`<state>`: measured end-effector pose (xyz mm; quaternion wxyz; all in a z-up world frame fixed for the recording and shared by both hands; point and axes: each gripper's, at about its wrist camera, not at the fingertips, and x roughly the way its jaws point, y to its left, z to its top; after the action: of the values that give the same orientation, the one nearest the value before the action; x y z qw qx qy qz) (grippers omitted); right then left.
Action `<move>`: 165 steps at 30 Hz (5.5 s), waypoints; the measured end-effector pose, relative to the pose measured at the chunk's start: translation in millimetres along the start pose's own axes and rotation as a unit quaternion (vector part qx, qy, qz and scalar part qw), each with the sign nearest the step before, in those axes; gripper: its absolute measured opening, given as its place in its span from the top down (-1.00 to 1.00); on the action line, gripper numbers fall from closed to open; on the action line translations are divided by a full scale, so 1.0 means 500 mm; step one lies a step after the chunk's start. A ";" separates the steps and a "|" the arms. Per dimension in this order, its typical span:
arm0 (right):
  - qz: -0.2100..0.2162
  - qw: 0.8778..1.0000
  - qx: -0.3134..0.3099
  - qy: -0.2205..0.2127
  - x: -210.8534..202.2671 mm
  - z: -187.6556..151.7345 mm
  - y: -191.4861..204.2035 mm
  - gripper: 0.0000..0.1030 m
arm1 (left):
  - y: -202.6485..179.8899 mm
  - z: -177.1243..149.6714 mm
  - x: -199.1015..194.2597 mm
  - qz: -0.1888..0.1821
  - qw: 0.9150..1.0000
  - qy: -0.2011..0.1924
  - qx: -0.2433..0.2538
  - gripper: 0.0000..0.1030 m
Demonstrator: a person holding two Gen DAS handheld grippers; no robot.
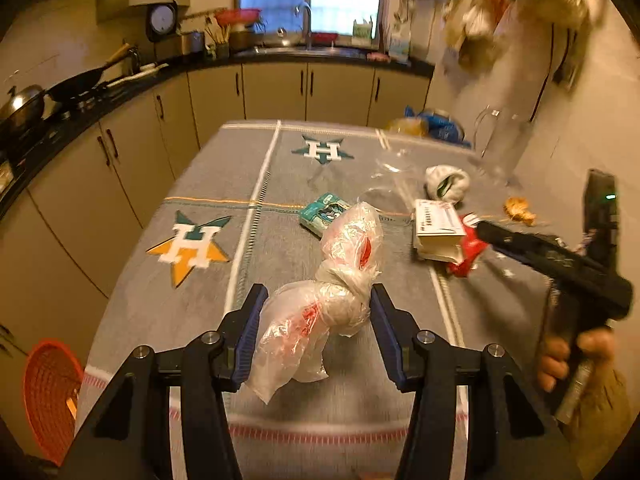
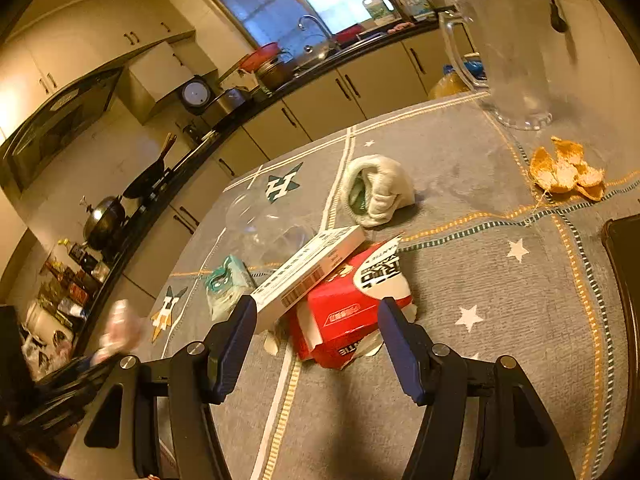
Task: Collect trash
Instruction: 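Grasp the clear plastic bags with the left tool, then carry the plastic bags toward the wastebasket while the right tool grasps the clear plastic cup, then open both tools over the red wastebasket to drop the bags and cup, then move both open tools back over the table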
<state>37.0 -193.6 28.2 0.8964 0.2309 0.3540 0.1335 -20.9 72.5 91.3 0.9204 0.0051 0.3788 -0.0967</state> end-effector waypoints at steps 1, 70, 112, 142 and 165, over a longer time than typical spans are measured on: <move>-0.001 1.000 -0.009 0.000 -0.004 -0.004 0.007 -0.32 | 0.006 -0.009 -0.020 0.006 1.000 -0.010 -0.002 0.01; 0.144 0.932 -0.246 0.224 0.273 -0.320 0.793 0.63 | 0.671 -0.388 -0.207 0.254 0.938 0.025 -0.236 0.00; 0.144 0.938 -0.219 0.226 0.241 -0.346 0.733 0.03 | 0.595 -0.338 -0.247 0.274 0.941 0.013 -0.196 -0.39; -0.063 0.997 -0.035 0.041 -0.214 -0.088 0.027 -0.36 | 0.240 -0.174 -0.241 0.136 0.989 -0.014 -0.061 -0.52; -0.093 0.995 -0.022 0.023 0.100 0.081 0.073 -0.43 | 0.047 0.089 0.139 -0.002 0.996 0.072 -0.055 -0.52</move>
<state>98.0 -155.2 44.2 0.9013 0.1740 0.3918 0.0623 62.4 79.7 72.9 0.8896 -0.0395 0.4484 -0.0774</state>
